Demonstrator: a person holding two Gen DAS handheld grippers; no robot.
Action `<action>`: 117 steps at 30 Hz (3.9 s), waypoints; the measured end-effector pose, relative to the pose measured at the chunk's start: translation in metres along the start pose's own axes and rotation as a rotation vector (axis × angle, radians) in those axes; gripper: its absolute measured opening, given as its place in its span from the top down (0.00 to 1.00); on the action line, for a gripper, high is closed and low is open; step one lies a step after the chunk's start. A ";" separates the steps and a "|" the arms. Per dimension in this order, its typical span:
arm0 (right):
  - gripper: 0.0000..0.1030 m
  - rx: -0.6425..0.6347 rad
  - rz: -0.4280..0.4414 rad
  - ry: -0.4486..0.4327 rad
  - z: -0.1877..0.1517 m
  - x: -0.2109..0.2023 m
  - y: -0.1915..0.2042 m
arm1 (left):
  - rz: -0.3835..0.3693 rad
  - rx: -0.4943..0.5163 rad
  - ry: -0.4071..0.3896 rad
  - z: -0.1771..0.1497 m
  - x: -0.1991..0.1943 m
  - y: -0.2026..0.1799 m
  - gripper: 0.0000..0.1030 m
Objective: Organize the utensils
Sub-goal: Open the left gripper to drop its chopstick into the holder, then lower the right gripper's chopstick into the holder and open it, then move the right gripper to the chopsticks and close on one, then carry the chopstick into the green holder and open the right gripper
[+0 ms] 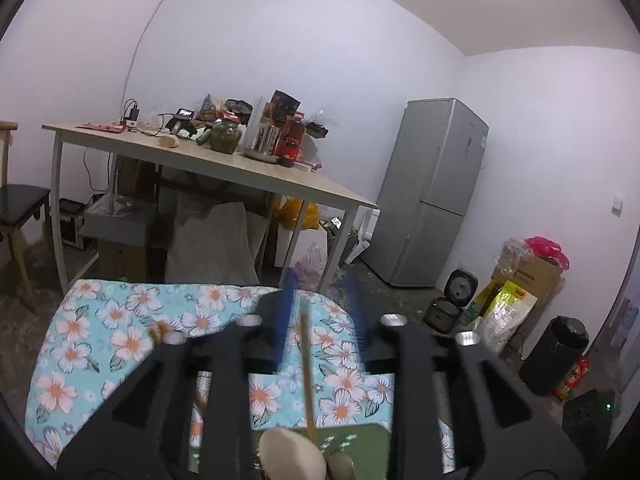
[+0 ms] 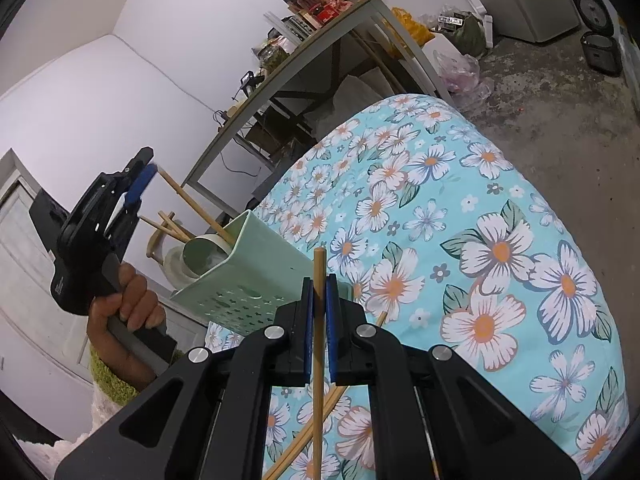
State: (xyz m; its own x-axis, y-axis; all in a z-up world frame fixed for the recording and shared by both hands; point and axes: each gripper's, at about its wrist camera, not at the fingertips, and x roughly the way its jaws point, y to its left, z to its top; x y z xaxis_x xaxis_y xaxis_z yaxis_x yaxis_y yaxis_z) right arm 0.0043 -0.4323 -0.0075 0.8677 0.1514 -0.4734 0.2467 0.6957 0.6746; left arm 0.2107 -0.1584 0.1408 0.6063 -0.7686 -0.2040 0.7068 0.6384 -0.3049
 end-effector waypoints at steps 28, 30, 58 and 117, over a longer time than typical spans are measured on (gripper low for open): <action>0.94 -0.362 0.038 -0.414 0.106 -0.091 0.147 | -0.008 0.035 0.244 -0.092 -0.121 0.048 0.51; 0.94 -0.384 0.035 -0.434 0.112 -0.090 0.158 | -0.007 0.028 0.263 -0.101 -0.122 0.052 0.51; 0.60 -0.363 -0.109 -0.135 0.098 0.043 0.128 | 0.001 -0.031 0.312 -0.119 -0.117 0.067 0.47; 0.94 -0.183 -0.102 0.090 -0.016 0.018 0.078 | 0.023 -0.088 0.395 -0.150 -0.114 0.080 0.47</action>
State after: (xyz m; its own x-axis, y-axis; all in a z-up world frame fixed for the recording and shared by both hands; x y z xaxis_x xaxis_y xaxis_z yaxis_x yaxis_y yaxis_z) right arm 0.0325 -0.3644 0.0275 0.7980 0.1301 -0.5885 0.2420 0.8251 0.5105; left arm 0.1433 -0.0254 0.0002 0.4229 -0.7216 -0.5481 0.6500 0.6630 -0.3713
